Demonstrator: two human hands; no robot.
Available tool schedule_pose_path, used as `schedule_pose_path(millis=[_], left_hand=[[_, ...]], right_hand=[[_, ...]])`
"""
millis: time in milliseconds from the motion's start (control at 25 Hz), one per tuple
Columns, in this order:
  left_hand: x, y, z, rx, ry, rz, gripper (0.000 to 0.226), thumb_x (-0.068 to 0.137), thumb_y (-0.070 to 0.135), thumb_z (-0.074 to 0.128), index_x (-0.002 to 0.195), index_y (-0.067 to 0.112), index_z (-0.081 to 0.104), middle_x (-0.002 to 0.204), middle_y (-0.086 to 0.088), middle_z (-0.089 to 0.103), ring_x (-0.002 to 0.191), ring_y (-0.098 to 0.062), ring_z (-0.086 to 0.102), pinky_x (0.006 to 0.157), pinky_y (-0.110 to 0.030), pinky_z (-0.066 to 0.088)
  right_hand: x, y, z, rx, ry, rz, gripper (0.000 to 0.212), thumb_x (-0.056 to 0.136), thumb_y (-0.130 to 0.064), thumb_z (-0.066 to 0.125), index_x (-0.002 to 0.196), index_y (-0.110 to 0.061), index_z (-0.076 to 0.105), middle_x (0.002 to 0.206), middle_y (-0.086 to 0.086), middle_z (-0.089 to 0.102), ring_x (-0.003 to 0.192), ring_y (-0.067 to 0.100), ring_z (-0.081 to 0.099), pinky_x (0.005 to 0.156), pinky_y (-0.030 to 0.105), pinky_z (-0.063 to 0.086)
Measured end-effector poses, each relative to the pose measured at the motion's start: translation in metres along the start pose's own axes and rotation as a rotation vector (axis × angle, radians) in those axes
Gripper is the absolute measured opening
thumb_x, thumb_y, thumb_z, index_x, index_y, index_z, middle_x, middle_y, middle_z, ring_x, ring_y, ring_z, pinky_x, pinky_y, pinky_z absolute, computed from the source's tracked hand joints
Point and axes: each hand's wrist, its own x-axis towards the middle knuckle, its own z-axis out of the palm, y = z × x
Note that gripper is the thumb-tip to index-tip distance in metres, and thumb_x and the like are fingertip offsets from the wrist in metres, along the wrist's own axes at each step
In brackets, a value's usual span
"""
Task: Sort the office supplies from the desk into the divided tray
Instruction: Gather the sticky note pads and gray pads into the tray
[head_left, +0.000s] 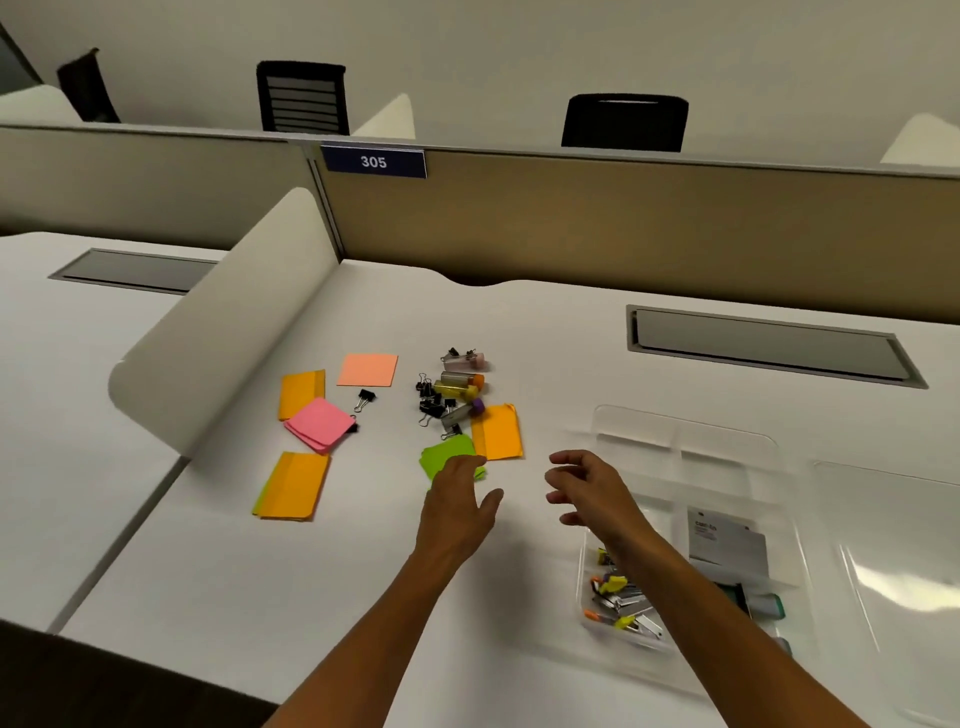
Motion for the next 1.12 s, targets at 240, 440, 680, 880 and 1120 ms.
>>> schedule_pose_path(millis=[240, 440, 680, 880, 1120], left_hand=[[0.021, -0.05, -0.031, -0.023, 0.117, -0.111, 0.052, 0.084, 0.031, 0.069, 0.131, 0.016, 0.051, 0.134, -0.004, 0.052, 0.122, -0.023, 0.049, 0.099, -0.038, 0.044], [0.023, -0.1, -0.062, 0.038, 0.322, -0.225, 0.044, 0.084, 0.025, 0.07, 0.125, 0.013, 0.058, 0.133, -0.01, 0.055, 0.125, -0.029, 0.047, 0.103, -0.044, 0.039], [0.02, -0.163, -0.099, 0.329, 0.429, -0.316, 0.038, 0.083, 0.023, 0.068, 0.117, 0.007, 0.063, 0.126, -0.017, 0.059, 0.115, -0.038, 0.053, 0.098, -0.052, 0.04], [0.024, -0.181, -0.119, 0.397, 0.322, -0.45, 0.043, 0.079, 0.031, 0.072, 0.115, 0.008, 0.063, 0.125, -0.019, 0.057, 0.109, -0.043, 0.054, 0.09, -0.052, 0.044], [0.027, -0.19, -0.12, 0.316, 0.286, -0.485, 0.067, 0.075, 0.031, 0.078, 0.131, 0.006, 0.049, 0.134, -0.022, 0.046, 0.117, -0.045, 0.045, 0.093, -0.054, 0.041]], right_hand=[[0.032, -0.001, 0.037, -0.144, -0.04, 0.017, 0.025, 0.093, -0.027, 0.063, 0.117, -0.025, 0.058, 0.113, -0.001, 0.063, 0.098, 0.019, 0.065, 0.08, 0.035, 0.053], [0.061, 0.005, 0.072, -0.333, -0.053, 0.007, 0.034, 0.089, -0.033, 0.067, 0.121, -0.027, 0.055, 0.116, -0.002, 0.061, 0.1, 0.019, 0.062, 0.083, 0.036, 0.053], [0.09, 0.009, 0.105, -0.736, 0.0, -0.097, 0.055, 0.087, -0.041, 0.068, 0.135, -0.024, 0.047, 0.129, 0.004, 0.056, 0.111, 0.023, 0.057, 0.087, 0.035, 0.048], [0.099, 0.013, 0.132, -0.93, 0.034, -0.15, 0.079, 0.087, -0.053, 0.063, 0.15, -0.024, 0.026, 0.143, 0.006, 0.04, 0.129, 0.028, 0.044, 0.091, 0.043, 0.047], [0.104, 0.019, 0.149, -1.131, 0.032, -0.092, 0.095, 0.081, -0.057, 0.068, 0.151, -0.017, 0.019, 0.137, 0.011, 0.039, 0.125, 0.03, 0.043, 0.084, 0.041, 0.05]])
